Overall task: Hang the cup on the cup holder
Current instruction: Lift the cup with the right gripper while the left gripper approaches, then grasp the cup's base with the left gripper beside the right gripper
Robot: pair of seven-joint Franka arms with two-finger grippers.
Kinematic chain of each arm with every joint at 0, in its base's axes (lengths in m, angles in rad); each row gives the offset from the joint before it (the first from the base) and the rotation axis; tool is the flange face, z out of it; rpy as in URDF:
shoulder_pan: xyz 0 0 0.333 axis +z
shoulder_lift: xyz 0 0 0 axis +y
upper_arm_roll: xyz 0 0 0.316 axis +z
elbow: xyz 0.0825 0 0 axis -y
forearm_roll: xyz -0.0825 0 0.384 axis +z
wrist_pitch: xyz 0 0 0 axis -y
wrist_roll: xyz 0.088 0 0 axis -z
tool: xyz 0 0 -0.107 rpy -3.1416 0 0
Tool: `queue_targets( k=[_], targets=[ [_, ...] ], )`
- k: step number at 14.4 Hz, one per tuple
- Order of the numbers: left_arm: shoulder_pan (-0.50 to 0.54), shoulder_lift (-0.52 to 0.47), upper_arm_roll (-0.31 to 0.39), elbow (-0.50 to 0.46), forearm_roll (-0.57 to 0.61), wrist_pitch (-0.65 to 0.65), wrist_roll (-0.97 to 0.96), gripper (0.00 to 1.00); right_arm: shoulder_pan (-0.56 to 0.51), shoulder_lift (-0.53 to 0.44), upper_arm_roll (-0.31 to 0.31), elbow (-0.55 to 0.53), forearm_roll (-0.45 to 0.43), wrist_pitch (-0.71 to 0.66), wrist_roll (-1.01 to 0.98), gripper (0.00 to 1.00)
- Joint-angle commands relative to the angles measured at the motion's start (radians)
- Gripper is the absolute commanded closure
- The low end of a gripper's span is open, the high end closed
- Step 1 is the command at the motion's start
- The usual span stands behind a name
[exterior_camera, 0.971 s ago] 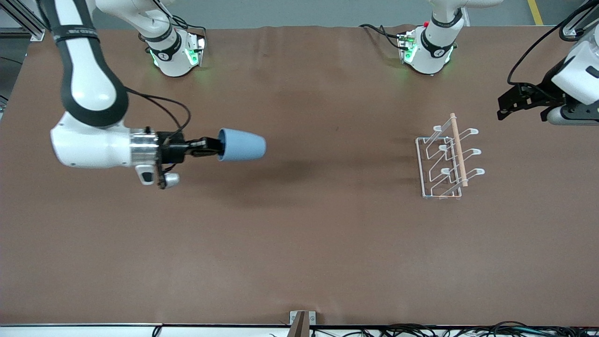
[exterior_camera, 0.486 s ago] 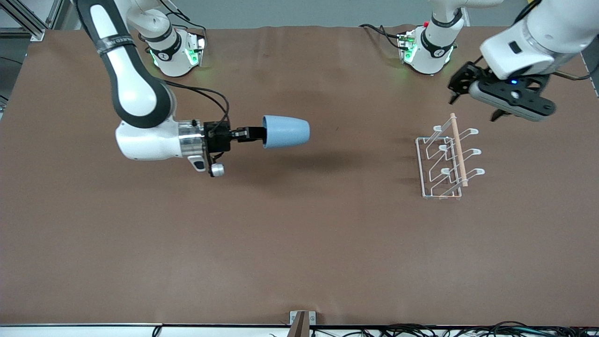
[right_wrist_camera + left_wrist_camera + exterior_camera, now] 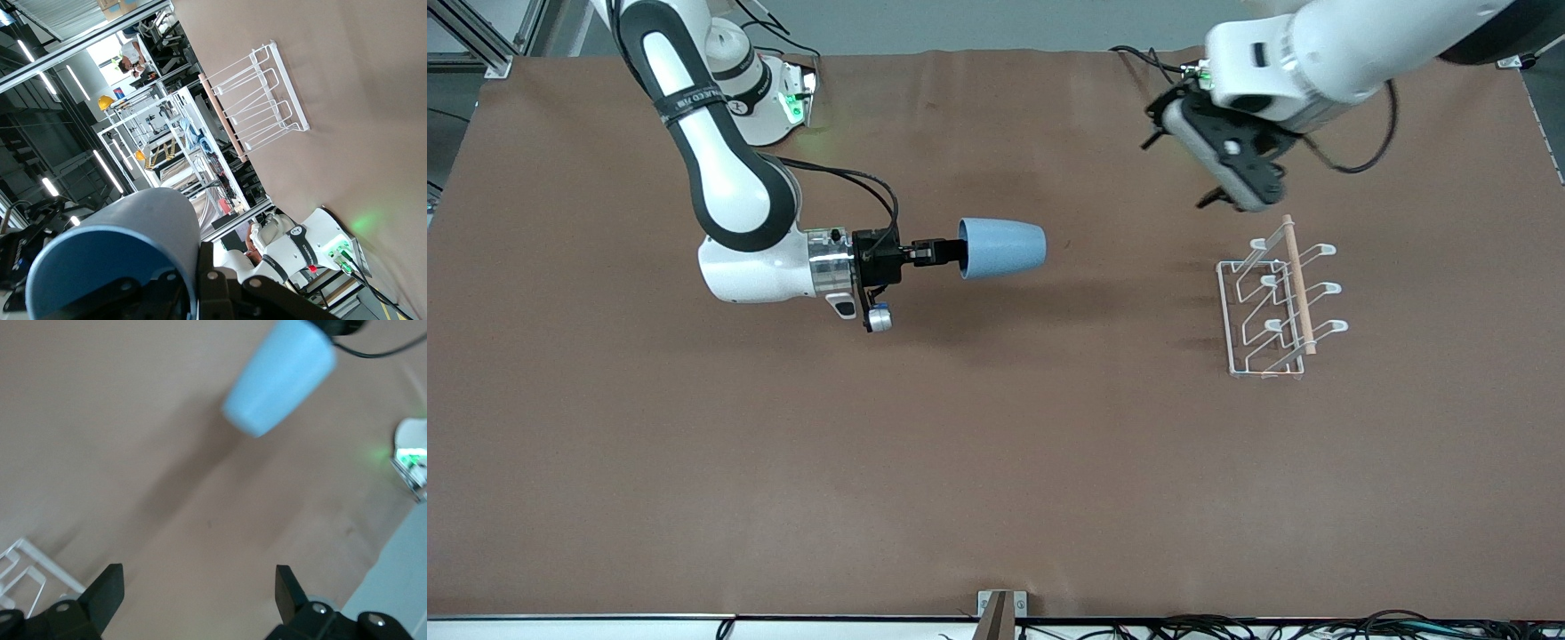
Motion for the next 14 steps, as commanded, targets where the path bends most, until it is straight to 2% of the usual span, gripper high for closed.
queue_targets(
  k=[1,3,5,11,14],
  targets=[
    [0.006,0.084,-0.082,0.047,-0.015,0.087,0.099,0.0,0.019,-0.018,-0.007,-0.03,0.036,-0.001,-0.011,0.99],
    [0.002,0.172,-0.14,0.047,-0.013,0.147,0.121,0.0,0.019,-0.019,-0.007,-0.03,0.036,-0.001,-0.011,0.99],
    [-0.018,0.213,-0.172,0.045,-0.007,0.2,0.145,0.0,0.019,-0.018,-0.007,-0.028,0.036,0.001,-0.011,0.99],
    [-0.092,0.287,-0.172,0.042,0.001,0.3,0.294,0.0,0.019,-0.019,-0.007,-0.028,0.036,0.001,-0.011,0.99],
    [-0.115,0.305,-0.172,0.042,0.066,0.323,0.323,0.0,0.019,-0.019,-0.007,-0.028,0.038,0.002,-0.011,0.99]
  ],
)
